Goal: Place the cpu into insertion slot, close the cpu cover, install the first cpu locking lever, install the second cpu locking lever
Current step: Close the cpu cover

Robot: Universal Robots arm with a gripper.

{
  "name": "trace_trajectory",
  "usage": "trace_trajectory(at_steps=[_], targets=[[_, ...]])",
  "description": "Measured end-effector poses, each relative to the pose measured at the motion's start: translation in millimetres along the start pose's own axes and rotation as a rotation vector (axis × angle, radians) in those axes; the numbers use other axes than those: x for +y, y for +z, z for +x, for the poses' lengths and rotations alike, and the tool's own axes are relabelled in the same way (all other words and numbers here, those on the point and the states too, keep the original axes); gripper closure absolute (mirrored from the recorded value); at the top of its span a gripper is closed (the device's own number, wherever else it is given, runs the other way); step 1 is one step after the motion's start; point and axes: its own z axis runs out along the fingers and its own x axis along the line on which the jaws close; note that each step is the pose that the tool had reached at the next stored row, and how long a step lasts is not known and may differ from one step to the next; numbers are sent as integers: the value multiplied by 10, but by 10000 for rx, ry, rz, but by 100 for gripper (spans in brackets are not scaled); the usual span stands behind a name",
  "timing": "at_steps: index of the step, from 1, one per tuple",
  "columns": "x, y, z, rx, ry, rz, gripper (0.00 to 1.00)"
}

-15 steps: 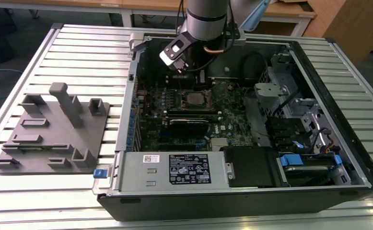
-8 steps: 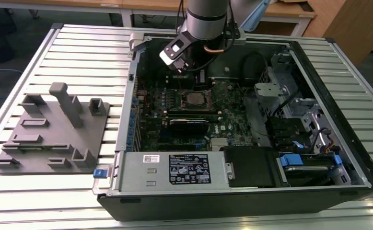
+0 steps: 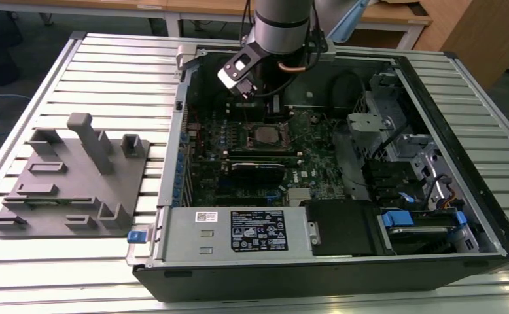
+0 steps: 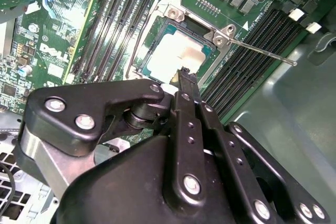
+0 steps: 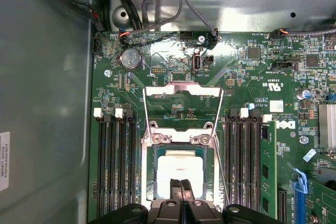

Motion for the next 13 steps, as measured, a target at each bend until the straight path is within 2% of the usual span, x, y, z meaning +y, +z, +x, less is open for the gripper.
trace_trajectory(at_steps=[13], targets=[[1,-30,1,1,0,-1,89]])
